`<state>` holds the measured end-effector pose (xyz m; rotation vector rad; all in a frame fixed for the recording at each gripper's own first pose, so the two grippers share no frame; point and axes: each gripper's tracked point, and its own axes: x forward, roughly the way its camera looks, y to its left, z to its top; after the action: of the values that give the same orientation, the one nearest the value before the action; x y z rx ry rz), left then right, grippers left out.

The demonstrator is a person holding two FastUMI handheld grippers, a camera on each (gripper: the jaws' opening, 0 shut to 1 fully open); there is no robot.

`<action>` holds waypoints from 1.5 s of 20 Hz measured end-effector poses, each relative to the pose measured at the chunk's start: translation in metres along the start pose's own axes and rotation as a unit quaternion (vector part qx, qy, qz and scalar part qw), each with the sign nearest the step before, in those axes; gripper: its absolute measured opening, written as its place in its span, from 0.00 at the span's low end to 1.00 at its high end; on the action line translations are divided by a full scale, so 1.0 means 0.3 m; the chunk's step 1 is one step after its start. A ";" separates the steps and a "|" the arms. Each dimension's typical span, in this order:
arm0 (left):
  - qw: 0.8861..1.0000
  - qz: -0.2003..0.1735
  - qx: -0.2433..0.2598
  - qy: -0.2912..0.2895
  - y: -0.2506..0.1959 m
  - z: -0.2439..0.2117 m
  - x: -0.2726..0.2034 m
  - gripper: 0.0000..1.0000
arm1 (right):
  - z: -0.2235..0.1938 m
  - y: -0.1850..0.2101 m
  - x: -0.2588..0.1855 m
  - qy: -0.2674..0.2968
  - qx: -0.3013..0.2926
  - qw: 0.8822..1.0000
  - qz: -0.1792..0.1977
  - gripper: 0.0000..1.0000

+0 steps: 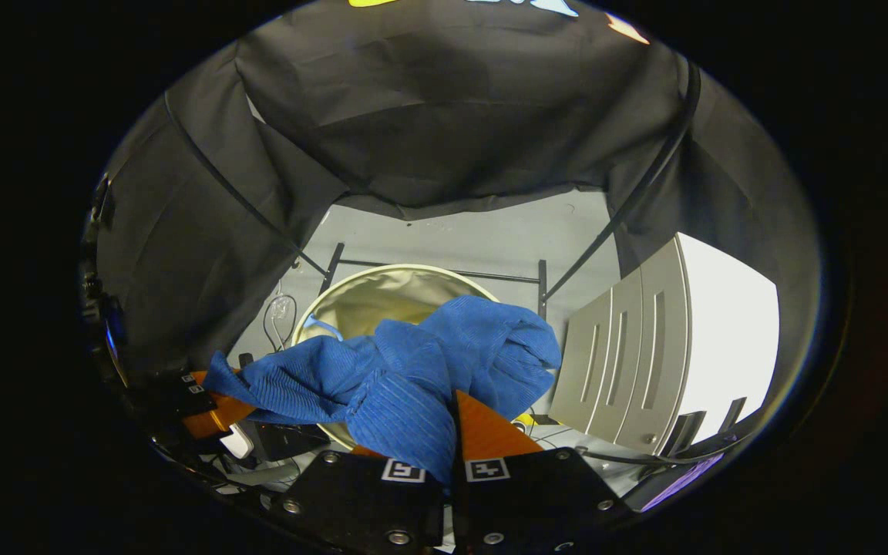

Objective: Grasp the clothes on the hanger with both hands and then place them into the laundry hamper below.

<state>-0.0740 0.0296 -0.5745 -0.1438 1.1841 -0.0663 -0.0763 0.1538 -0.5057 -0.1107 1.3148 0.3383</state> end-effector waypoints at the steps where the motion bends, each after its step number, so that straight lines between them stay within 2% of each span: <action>1: 1.000 0.003 -0.001 -0.003 0.009 0.003 -0.003 0.01 | -0.004 0.002 -0.006 0.006 -0.003 1.000 0.002 0.07; 2: 1.000 0.006 -0.003 -0.004 0.018 0.007 -0.006 0.03 | -0.005 0.001 -0.003 0.007 -0.005 1.000 0.004 0.07; 3: 1.000 0.006 -0.005 -0.005 0.021 0.010 -0.013 0.01 | -0.004 -0.001 -0.006 0.006 -0.005 1.000 0.004 0.08; 5: 1.000 -0.006 -0.007 -0.008 -0.002 0.019 -0.029 0.04 | -0.019 0.003 -0.022 0.008 0.002 1.000 0.007 0.12; 6: 1.000 -0.010 -0.006 -0.015 -0.006 0.026 -0.050 0.02 | -0.029 0.008 -0.035 0.013 0.008 1.000 0.010 0.15; 7: 0.999 -0.017 -0.006 -0.026 -0.018 0.052 -0.072 0.15 | -0.041 0.030 -0.058 0.020 0.016 0.999 0.022 0.19; 8: 0.999 -0.023 -0.007 -0.040 -0.023 0.051 -0.094 0.34 | -0.047 0.051 -0.079 0.025 0.025 0.999 0.038 0.23; 9: 0.998 -0.026 -0.007 -0.049 -0.034 0.059 -0.116 0.54 | -0.053 0.059 -0.092 0.024 0.029 0.998 0.044 0.41; 11: 0.998 -0.019 -0.010 -0.063 -0.013 0.050 -0.161 0.93 | -0.042 0.034 -0.132 0.010 0.027 0.999 0.032 0.76; 12: 0.997 -0.016 -0.013 -0.067 -0.010 0.034 -0.190 0.95 | -0.033 0.014 -0.149 0.001 0.023 0.999 0.022 0.94; 13: 0.997 -0.013 -0.017 -0.071 -0.006 0.018 -0.212 0.94 | -0.023 0.005 -0.166 -0.008 0.021 1.000 0.016 0.96; 17: 0.996 0.008 -0.031 -0.083 -0.008 -0.027 -0.303 0.95 | 0.041 -0.026 -0.248 -0.052 0.028 0.998 0.021 0.96; 18: 0.995 0.018 -0.033 -0.088 -0.007 -0.033 -0.332 0.93 | 0.066 -0.045 -0.277 -0.068 0.026 0.997 0.022 0.92; 19: 0.994 0.030 -0.037 -0.095 -0.009 -0.030 -0.365 0.93 | 0.087 -0.069 -0.309 -0.085 0.022 0.996 0.024 0.96; 21: 0.991 0.050 -0.048 -0.119 -0.040 0.003 -0.445 0.95 | 0.142 -0.119 -0.385 -0.127 0.010 0.991 0.027 0.96; 22: 0.988 0.061 -0.053 -0.132 -0.061 0.021 -0.489 0.93 | 0.167 -0.156 -0.428 -0.148 0.003 0.989 0.028 0.96; 24: 0.980 0.090 -0.064 -0.164 -0.105 0.072 -0.593 0.93 | 0.198 -0.227 -0.529 -0.186 -0.005 0.982 0.031 0.96; 27: 0.966 0.106 -0.075 -0.225 -0.236 0.179 -0.759 0.95 | 0.260 -0.360 -0.676 -0.247 0.023 0.968 0.036 0.96; 29: 0.952 0.114 -0.074 -0.276 -0.331 0.261 -0.890 0.96 | 0.294 -0.468 -0.776 -0.295 0.048 0.954 0.031 0.96; 30: 0.941 0.121 -0.072 -0.308 -0.365 0.308 -0.969 0.95 | 0.309 -0.518 -0.827 -0.319 0.054 0.946 0.027 0.96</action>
<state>-0.0954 -0.0347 -0.2577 -0.1320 0.5706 0.2679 0.0044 -0.0131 -0.2608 0.1223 0.6902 0.3128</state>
